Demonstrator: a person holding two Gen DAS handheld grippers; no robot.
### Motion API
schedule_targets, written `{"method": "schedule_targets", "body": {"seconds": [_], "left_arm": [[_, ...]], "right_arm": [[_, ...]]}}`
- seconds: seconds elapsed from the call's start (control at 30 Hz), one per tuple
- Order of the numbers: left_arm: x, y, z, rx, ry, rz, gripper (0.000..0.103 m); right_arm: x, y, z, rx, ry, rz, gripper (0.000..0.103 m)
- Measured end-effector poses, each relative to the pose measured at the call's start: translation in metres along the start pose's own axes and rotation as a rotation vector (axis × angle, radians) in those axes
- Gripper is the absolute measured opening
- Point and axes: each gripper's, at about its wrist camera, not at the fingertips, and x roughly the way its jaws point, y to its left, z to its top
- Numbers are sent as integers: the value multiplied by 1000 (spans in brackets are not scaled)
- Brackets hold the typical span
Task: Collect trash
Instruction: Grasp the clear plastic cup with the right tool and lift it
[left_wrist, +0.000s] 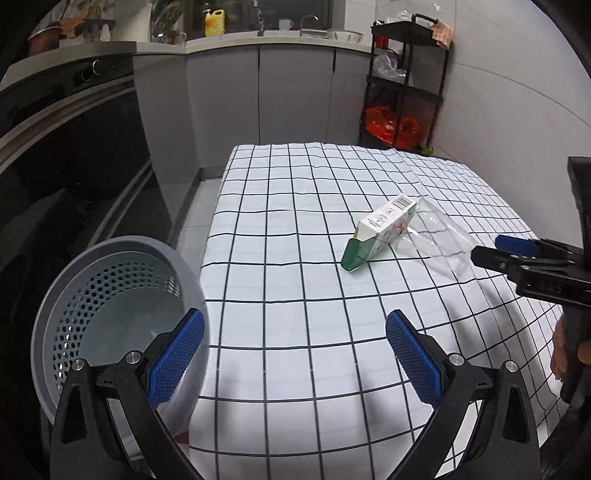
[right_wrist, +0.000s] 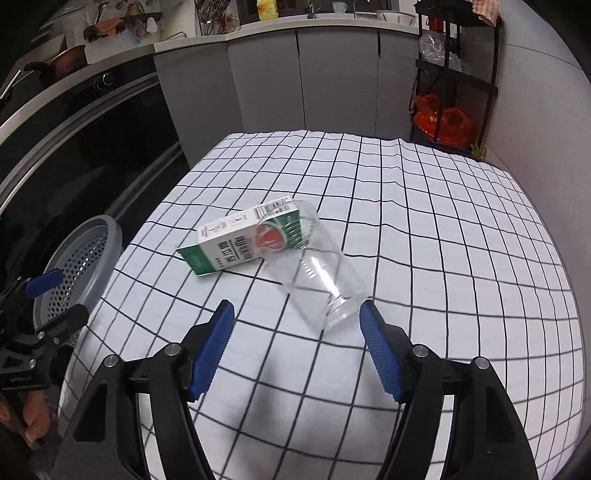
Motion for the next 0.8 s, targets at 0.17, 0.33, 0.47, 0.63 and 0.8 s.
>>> {"method": "schedule_targets", "body": {"seconds": [0.17,0.33,0.47,0.63,0.8], "left_arm": [[5,-2,2,-10,-6,3,97],[19,-2,4,-1,16,37,97],[22,-6,3,22,8,44,97],[25,-8,3,34,10,29,97],[26,-11,4,46,2,29,97]], "right_arm": [[23,-2,12,-56,30,15,70],[44,1,23,-93,51,18,70],[62,1,29,-103,84,20,70],[77,4,31,-132,108,8,70],[84,7,33,-148,112,13,70]]}}
